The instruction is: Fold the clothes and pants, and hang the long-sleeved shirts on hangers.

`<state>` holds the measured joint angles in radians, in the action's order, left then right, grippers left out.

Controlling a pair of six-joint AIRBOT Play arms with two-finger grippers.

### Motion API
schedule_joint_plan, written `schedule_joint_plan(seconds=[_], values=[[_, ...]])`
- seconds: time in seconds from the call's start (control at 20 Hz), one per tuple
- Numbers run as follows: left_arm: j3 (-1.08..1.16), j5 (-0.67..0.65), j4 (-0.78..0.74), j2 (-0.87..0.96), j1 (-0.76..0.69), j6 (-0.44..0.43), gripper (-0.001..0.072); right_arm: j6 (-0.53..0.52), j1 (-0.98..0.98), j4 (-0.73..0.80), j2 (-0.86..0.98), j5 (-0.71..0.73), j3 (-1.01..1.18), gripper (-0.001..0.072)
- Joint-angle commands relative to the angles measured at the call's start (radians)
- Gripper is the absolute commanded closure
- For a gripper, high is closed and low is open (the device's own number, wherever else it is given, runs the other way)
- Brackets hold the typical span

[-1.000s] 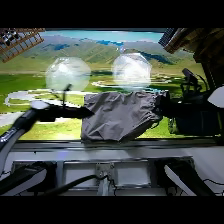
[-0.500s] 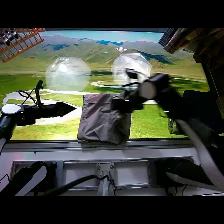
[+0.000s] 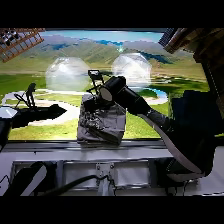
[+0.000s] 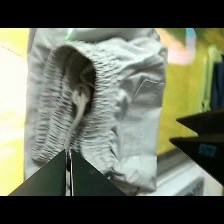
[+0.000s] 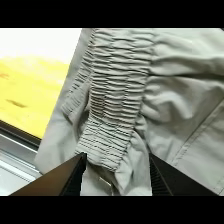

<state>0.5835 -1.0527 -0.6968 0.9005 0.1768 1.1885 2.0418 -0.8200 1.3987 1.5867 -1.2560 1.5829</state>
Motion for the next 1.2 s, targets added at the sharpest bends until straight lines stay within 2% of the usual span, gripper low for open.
schedule_joint_plan(seconds=[0.0,0.2,0.35,0.4,0.45,0.5,0.6,0.75,1.0,1.1,1.15], values=[[0.0,0.023,-0.029,-0.026,0.012,0.034,0.0696,-0.021,-0.008,0.059,-0.01,-0.068,0.015,0.0243],[0.0,0.016,-0.021,-0.027,0.012,0.047,0.0695,-0.046,0.033,0.307,-0.05,-0.205,0.009,0.0251],[0.0,0.004,0.002,-0.027,0.012,0.047,0.0694,-0.03,0.187,0.328,-0.096,-0.208,-0.025,0.0254],[0.0,0.001,0.001,-0.027,0.012,0.046,0.0681,-0.016,0.25,0.326,-0.12,-0.194,-0.05,0.0286],[0.0,-0.003,0.001,-0.027,0.012,0.026,0.0536,-0.006,0.321,0.318,-0.153,-0.172,-0.089,0.0347],[0.0,-0.01,0.001,-0.027,0.011,-0.008,0.0367,-0.006,0.387,0.29,-0.187,-0.144,-0.136,0.0363],[0.004,-0.018,0.001,-0.029,0.01,-0.025,0.0366,-0.053,0.53,0.139,-0.255,-0.077,-0.263,0.0362],[0.056,-0.017,-0.064,-0.029,-0.023,-0.025,0.0387,-0.23,0.686,-0.195,-0.348,0.078,-0.52,0.0349],[0.237,-0.017,-0.209,-0.03,-0.128,0.021,0.0388,-0.554,0.725,-0.627,-0.391,0.334,-0.904,0.034],[0.296,-0.017,-0.223,-0.03,-0.146,0.02,0.0415,-0.712,0.724,-0.811,-0.381,0.394,-1.005,0.0281],[0.313,-0.016,-0.218,-0.03,-0.146,0.02,0.0415,-0.782,0.723,-0.882,-0.373,0.412,-1.037,0.0279]])
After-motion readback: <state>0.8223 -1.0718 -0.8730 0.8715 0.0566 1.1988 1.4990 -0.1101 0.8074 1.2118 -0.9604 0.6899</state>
